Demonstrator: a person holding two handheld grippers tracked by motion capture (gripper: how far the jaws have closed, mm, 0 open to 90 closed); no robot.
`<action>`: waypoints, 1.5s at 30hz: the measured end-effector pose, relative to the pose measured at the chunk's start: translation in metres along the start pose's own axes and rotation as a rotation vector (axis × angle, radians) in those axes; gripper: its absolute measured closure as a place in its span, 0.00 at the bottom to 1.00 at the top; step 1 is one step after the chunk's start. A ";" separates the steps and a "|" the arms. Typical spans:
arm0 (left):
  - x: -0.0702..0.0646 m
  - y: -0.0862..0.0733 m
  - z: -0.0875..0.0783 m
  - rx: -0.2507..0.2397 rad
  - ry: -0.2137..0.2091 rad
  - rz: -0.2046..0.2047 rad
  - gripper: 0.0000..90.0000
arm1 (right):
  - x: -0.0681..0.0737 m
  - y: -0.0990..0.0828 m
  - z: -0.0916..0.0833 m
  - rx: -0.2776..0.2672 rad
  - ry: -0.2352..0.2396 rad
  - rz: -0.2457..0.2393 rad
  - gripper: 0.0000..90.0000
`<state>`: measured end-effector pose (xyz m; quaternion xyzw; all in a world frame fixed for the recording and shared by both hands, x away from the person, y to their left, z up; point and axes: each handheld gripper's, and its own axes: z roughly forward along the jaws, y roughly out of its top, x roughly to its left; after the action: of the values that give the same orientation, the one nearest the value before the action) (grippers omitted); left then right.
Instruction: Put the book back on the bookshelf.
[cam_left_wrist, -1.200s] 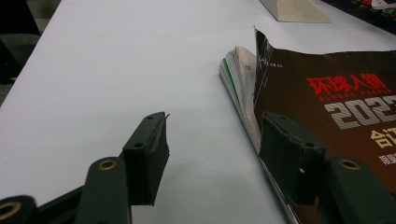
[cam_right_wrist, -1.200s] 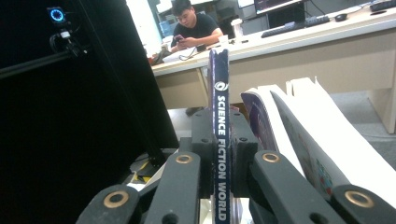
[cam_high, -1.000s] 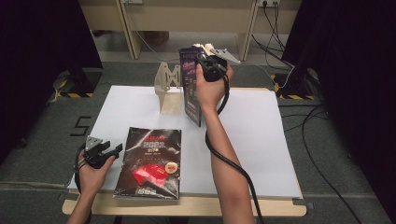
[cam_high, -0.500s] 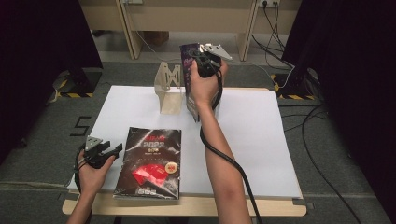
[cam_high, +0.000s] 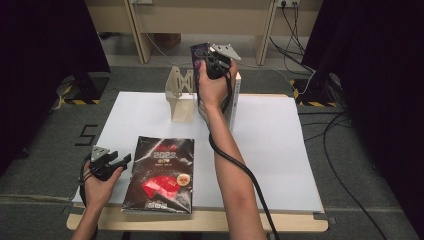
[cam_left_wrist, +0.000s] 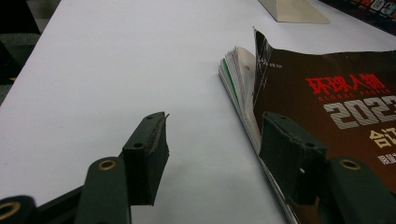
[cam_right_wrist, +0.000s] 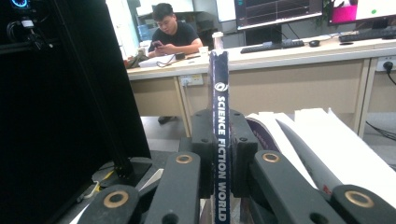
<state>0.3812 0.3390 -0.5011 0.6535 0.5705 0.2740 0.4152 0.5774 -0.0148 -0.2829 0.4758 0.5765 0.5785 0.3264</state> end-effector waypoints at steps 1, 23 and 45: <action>0.000 0.000 0.000 0.000 0.001 0.000 0.45 | 0.000 -0.001 0.002 0.000 0.000 0.001 0.94; -0.002 0.000 0.001 -0.002 0.000 0.014 0.45 | 0.014 -0.024 0.013 -0.012 -0.044 -0.062 0.94; -0.004 0.000 0.000 0.000 0.008 0.029 0.46 | -0.005 -0.065 -0.091 -0.020 -0.016 -0.136 0.91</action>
<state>0.3807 0.3354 -0.5009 0.6607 0.5626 0.2824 0.4088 0.4836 -0.0436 -0.3367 0.4368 0.5991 0.5569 0.3744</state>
